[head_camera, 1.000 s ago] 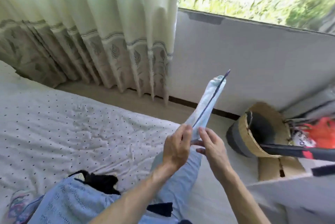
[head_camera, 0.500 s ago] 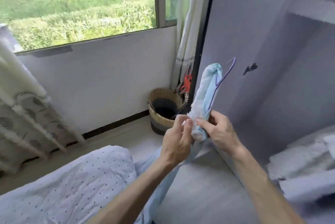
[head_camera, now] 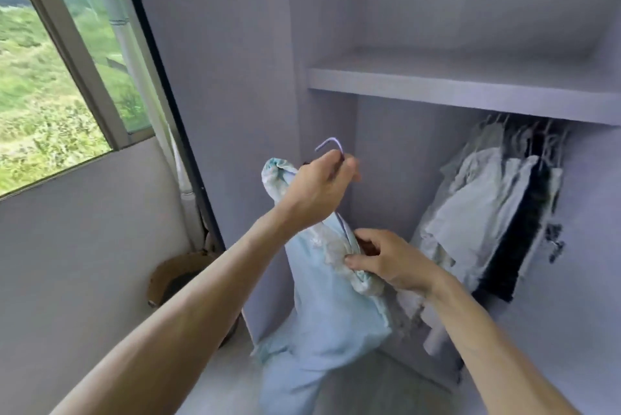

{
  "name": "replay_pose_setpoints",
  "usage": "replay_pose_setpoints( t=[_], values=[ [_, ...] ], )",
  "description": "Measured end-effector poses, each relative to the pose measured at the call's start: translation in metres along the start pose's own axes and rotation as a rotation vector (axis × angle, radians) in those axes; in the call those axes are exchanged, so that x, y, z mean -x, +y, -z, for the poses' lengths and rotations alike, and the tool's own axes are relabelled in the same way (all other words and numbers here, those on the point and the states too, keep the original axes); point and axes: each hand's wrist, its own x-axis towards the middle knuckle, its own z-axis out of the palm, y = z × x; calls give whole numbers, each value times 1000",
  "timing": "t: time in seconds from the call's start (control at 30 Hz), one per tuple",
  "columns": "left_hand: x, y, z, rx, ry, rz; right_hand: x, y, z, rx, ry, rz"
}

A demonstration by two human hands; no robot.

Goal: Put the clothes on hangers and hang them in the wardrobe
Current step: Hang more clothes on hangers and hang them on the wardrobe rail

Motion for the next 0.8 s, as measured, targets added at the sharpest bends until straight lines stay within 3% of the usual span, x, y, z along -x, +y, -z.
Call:
replay_pose_setpoints(
  t=[0.07, 0.37, 0.53, 0.63, 0.8],
  values=[
    [-15, 1, -18, 144, -4, -43, 2, 4, 9, 23, 67, -34],
    [-70, -6, -39, 245, 66, -68, 27, 26, 33, 271, 557, -139],
    [-96, -3, -44, 338, 13, -30, 43, 22, 48, 608, 602, -149],
    [-114, 3, -45, 417, 8, 20, 48, 13, 67, 775, 572, -267],
    [-134, 9, -50, 512, -8, 105, 36, 3, 72, 719, 441, -373]
  ],
)
